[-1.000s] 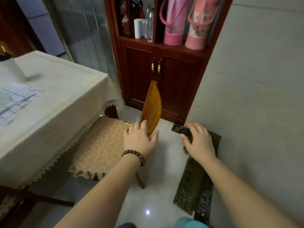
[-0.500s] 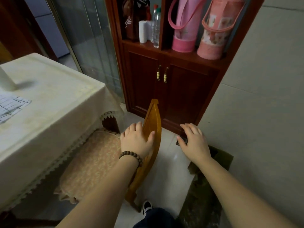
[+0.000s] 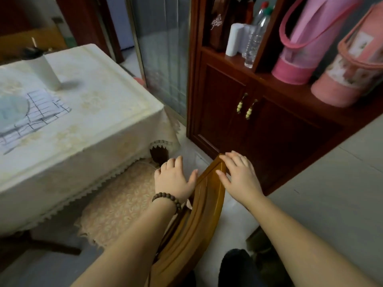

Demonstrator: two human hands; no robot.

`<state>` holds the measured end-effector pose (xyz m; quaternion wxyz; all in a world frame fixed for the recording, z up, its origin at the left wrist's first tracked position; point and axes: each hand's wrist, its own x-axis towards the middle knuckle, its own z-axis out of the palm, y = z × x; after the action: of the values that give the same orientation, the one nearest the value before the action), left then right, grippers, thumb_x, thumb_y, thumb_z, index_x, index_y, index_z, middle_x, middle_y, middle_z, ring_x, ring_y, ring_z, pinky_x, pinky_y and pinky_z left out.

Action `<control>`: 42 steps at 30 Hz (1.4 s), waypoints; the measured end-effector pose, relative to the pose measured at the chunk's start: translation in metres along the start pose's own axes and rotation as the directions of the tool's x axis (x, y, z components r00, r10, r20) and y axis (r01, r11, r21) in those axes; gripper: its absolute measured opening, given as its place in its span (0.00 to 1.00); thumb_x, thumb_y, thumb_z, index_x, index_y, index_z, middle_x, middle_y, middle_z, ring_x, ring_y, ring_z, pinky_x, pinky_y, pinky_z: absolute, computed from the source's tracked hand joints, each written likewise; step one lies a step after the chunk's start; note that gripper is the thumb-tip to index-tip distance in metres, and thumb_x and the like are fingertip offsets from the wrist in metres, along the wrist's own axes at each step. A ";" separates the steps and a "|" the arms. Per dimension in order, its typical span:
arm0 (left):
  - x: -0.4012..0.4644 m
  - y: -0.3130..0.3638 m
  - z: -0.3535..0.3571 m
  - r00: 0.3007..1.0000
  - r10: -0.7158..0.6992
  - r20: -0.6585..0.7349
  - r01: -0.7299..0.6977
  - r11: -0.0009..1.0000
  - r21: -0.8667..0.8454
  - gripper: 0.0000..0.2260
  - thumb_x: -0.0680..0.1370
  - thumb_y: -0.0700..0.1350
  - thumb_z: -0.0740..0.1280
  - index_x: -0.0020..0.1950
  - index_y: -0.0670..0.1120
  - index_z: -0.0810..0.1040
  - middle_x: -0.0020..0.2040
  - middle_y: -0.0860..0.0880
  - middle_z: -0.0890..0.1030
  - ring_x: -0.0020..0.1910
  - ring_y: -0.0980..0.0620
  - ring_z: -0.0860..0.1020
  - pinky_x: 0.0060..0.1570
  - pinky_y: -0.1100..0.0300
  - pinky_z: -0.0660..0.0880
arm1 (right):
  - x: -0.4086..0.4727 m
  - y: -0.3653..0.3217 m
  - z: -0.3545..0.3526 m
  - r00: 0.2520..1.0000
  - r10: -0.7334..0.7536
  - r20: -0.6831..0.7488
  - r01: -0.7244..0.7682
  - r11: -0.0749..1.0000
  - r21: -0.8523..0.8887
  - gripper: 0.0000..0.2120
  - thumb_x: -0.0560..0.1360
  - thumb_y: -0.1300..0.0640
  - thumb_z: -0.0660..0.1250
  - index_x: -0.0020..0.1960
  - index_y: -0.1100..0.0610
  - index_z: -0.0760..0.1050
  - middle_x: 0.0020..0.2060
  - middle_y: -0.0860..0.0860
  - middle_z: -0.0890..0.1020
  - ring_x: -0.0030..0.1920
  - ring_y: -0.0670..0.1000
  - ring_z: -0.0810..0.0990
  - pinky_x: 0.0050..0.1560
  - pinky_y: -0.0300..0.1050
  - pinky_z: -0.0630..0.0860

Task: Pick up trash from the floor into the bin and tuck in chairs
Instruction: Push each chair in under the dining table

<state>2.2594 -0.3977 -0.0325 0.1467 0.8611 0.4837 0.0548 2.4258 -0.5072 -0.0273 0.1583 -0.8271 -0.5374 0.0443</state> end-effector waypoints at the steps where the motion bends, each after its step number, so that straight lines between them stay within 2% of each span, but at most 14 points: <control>1: 0.003 -0.002 0.000 0.999 -0.037 -0.004 0.037 0.999 -0.001 0.32 0.76 0.66 0.52 0.74 0.49 0.59 0.71 0.48 0.67 0.69 0.46 0.66 0.66 0.47 0.63 | 0.010 0.000 0.001 0.999 -0.043 0.019 0.043 0.999 0.000 0.24 0.78 0.44 0.56 0.71 0.51 0.64 0.70 0.50 0.67 0.73 0.50 0.56 0.72 0.52 0.52; 7: -0.002 -0.011 0.006 0.950 -0.303 -0.078 0.304 0.953 0.003 0.31 0.75 0.66 0.52 0.73 0.50 0.61 0.70 0.48 0.68 0.68 0.47 0.67 0.66 0.47 0.64 | 0.062 -0.003 0.019 0.946 -0.299 0.124 0.296 0.954 0.044 0.24 0.78 0.44 0.56 0.72 0.50 0.62 0.71 0.49 0.65 0.73 0.49 0.55 0.72 0.48 0.48; 12: -0.029 0.012 0.009 0.824 -0.546 -0.153 0.548 0.836 -0.029 0.31 0.76 0.67 0.51 0.73 0.50 0.60 0.70 0.48 0.68 0.67 0.46 0.67 0.64 0.48 0.65 | 0.081 0.000 0.021 0.809 -0.557 0.189 0.534 0.830 0.163 0.23 0.77 0.46 0.60 0.69 0.54 0.67 0.68 0.52 0.69 0.71 0.52 0.60 0.72 0.52 0.54; 14: -0.039 0.016 0.008 0.812 -0.561 -0.161 0.564 0.825 -0.029 0.31 0.75 0.67 0.51 0.73 0.50 0.61 0.69 0.48 0.69 0.67 0.47 0.68 0.64 0.48 0.66 | 0.082 0.000 0.021 0.808 -0.565 0.165 0.538 0.823 0.183 0.22 0.76 0.46 0.61 0.68 0.54 0.68 0.67 0.53 0.71 0.71 0.53 0.62 0.72 0.54 0.56; 16: -0.077 0.043 0.010 0.709 -0.684 -0.170 0.688 0.725 -0.047 0.32 0.75 0.67 0.51 0.72 0.50 0.62 0.68 0.48 0.70 0.66 0.47 0.68 0.64 0.48 0.66 | 0.069 0.006 0.015 0.685 -0.691 0.230 0.652 0.723 0.229 0.24 0.76 0.45 0.59 0.68 0.54 0.68 0.68 0.53 0.70 0.71 0.53 0.62 0.72 0.55 0.57; 18: -0.098 0.048 0.015 0.699 -0.696 -0.162 0.701 0.712 -0.035 0.32 0.75 0.68 0.51 0.73 0.50 0.61 0.68 0.48 0.70 0.66 0.47 0.68 0.65 0.48 0.66 | 0.064 0.009 0.017 0.661 -0.702 0.265 0.662 0.712 0.234 0.24 0.76 0.43 0.58 0.69 0.53 0.67 0.69 0.52 0.69 0.72 0.53 0.60 0.73 0.54 0.54; 20: -0.134 0.058 0.023 0.629 -0.761 -0.158 0.765 0.642 -0.044 0.34 0.74 0.70 0.50 0.73 0.51 0.61 0.68 0.49 0.70 0.67 0.48 0.68 0.66 0.48 0.65 | 0.045 0.008 0.015 0.565 -0.767 0.304 0.725 0.638 0.260 0.27 0.76 0.40 0.56 0.70 0.51 0.65 0.71 0.51 0.66 0.73 0.51 0.58 0.74 0.54 0.52; 22: -0.159 0.062 0.027 0.610 -0.783 -0.124 0.787 0.617 -0.028 0.40 0.69 0.75 0.46 0.74 0.51 0.60 0.69 0.50 0.69 0.68 0.48 0.66 0.67 0.48 0.63 | 0.036 0.009 0.015 0.515 -0.787 0.338 0.762 0.602 0.241 0.30 0.75 0.35 0.55 0.71 0.50 0.63 0.72 0.50 0.63 0.73 0.51 0.55 0.74 0.54 0.50; 25: -0.184 0.062 0.035 0.638 -0.767 -0.067 0.770 0.636 0.054 0.51 0.59 0.80 0.38 0.74 0.53 0.60 0.70 0.51 0.68 0.70 0.49 0.64 0.70 0.47 0.58 | 0.028 0.015 0.016 0.457 -0.799 0.390 0.818 0.550 0.168 0.36 0.71 0.28 0.53 0.73 0.47 0.60 0.74 0.50 0.59 0.74 0.51 0.52 0.74 0.54 0.46; 27: -0.190 0.058 0.041 0.676 -0.736 -0.036 0.734 0.669 0.121 0.53 0.57 0.82 0.40 0.74 0.54 0.59 0.71 0.51 0.68 0.70 0.49 0.63 0.71 0.46 0.54 | 0.029 0.020 0.017 0.429 -0.797 0.425 0.845 0.520 0.124 0.40 0.67 0.24 0.52 0.73 0.45 0.57 0.75 0.49 0.56 0.75 0.51 0.50 0.74 0.55 0.45; 32: -0.195 0.050 0.052 0.744 -0.667 -0.037 0.651 0.711 0.264 0.44 0.62 0.79 0.55 0.71 0.54 0.65 0.66 0.52 0.73 0.67 0.47 0.67 0.69 0.45 0.57 | 0.032 0.023 0.019 0.370 -0.793 0.485 0.884 0.460 0.077 0.49 0.60 0.19 0.50 0.74 0.43 0.52 0.75 0.50 0.57 0.73 0.53 0.56 0.72 0.53 0.52; 35: -0.195 0.048 0.060 0.764 -0.628 -0.150 0.642 0.714 0.280 0.36 0.63 0.76 0.55 0.58 0.53 0.76 0.52 0.52 0.81 0.54 0.46 0.76 0.61 0.46 0.64 | 0.033 0.026 0.020 0.290 -0.804 0.519 0.941 0.339 0.001 0.50 0.59 0.19 0.51 0.74 0.45 0.54 0.74 0.51 0.61 0.71 0.54 0.62 0.69 0.54 0.58; 39: -0.196 0.045 0.067 0.784 -0.562 -0.263 0.620 0.719 0.315 0.25 0.63 0.72 0.65 0.39 0.51 0.78 0.36 0.52 0.80 0.38 0.47 0.76 0.48 0.49 0.70 | 0.036 0.033 0.033 0.250 -0.861 0.442 0.967 0.248 -0.063 0.35 0.61 0.32 0.70 0.63 0.49 0.73 0.55 0.49 0.81 0.55 0.53 0.78 0.57 0.53 0.71; 42: -0.196 0.044 0.066 0.790 -0.548 -0.276 0.613 0.722 0.321 0.23 0.62 0.70 0.69 0.36 0.51 0.77 0.33 0.53 0.78 0.35 0.48 0.75 0.45 0.51 0.70 | 0.036 0.034 0.038 0.241 -0.892 0.383 0.971 0.224 -0.088 0.19 0.61 0.41 0.74 0.47 0.51 0.77 0.40 0.47 0.82 0.42 0.52 0.79 0.43 0.49 0.72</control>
<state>2.2076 -0.5990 -0.0724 -0.0598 0.6692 0.7403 -0.0230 2.4613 -0.4794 -0.0703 -0.0481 -0.3335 -0.9407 -0.0404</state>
